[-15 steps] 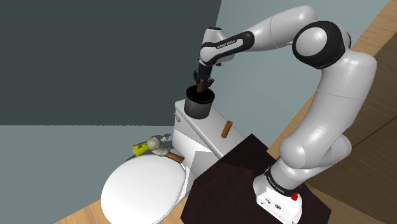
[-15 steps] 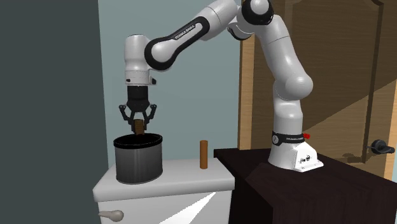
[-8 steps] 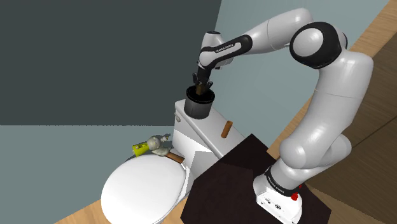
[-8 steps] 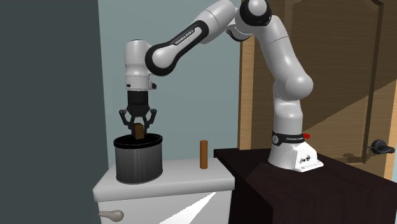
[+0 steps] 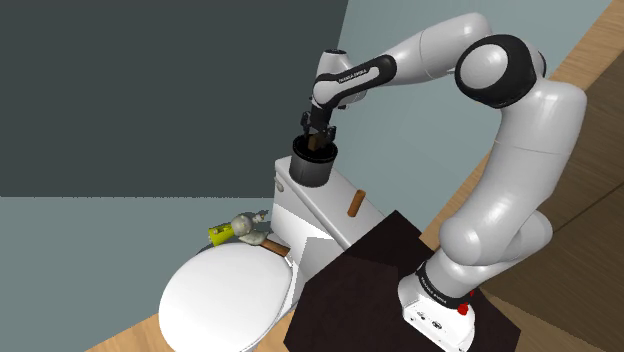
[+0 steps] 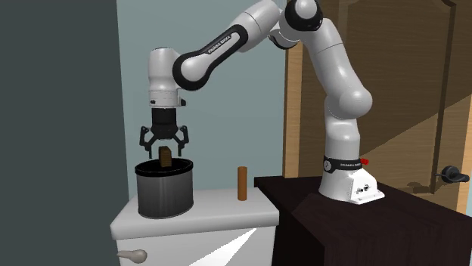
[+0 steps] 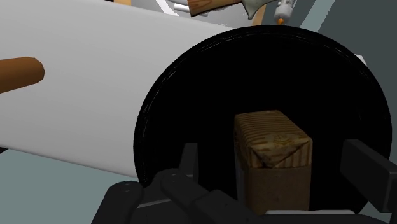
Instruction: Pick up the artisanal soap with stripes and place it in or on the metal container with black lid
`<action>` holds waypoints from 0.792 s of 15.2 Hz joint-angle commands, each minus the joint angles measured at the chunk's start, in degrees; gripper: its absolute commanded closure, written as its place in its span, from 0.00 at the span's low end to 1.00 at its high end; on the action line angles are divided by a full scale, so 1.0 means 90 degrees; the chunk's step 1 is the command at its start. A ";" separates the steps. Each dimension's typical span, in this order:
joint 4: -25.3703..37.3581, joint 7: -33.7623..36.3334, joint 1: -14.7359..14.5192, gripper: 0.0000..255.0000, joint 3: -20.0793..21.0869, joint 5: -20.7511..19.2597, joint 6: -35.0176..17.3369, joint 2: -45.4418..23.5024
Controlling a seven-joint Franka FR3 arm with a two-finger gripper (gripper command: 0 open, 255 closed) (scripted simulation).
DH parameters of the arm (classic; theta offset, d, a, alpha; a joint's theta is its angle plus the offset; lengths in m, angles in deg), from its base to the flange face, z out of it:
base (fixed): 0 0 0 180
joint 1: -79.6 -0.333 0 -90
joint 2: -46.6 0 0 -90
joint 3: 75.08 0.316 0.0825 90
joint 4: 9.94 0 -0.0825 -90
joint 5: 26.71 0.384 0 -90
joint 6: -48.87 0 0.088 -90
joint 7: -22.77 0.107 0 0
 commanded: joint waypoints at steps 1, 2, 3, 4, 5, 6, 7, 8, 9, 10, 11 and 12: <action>-0.0005 -0.0002 0.0002 0.00 0.0000 0.0001 -0.0001 0.0004; 0.0049 -0.0041 0.0021 0.00 0.0029 0.0062 0.0170 0.0128; 0.0112 -0.0078 0.0038 0.00 0.0055 0.0119 0.0345 0.0246; 0.0185 -0.0113 0.0053 0.00 0.0078 0.0173 0.0522 0.0358; 0.0248 -0.0139 0.0064 0.00 0.0094 0.0214 0.0663 0.0442; 0.0248 -0.0140 0.0062 0.00 0.0093 0.0215 0.0663 0.0442; 0.0247 -0.0140 0.0062 0.00 0.0093 0.0215 0.0662 0.0443; 0.0248 -0.0140 0.0062 0.00 0.0093 0.0215 0.0663 0.0442; 0.0248 -0.0140 0.0062 0.00 0.0093 0.0215 0.0663 0.0442; 0.0248 -0.0140 0.0062 0.00 0.0092 0.0215 0.0663 0.0442; 0.0248 -0.0140 0.0062 0.00 0.0092 0.0215 0.0663 0.0442; 0.0248 -0.0140 0.0062 0.00 0.0092 0.0215 0.0663 0.0442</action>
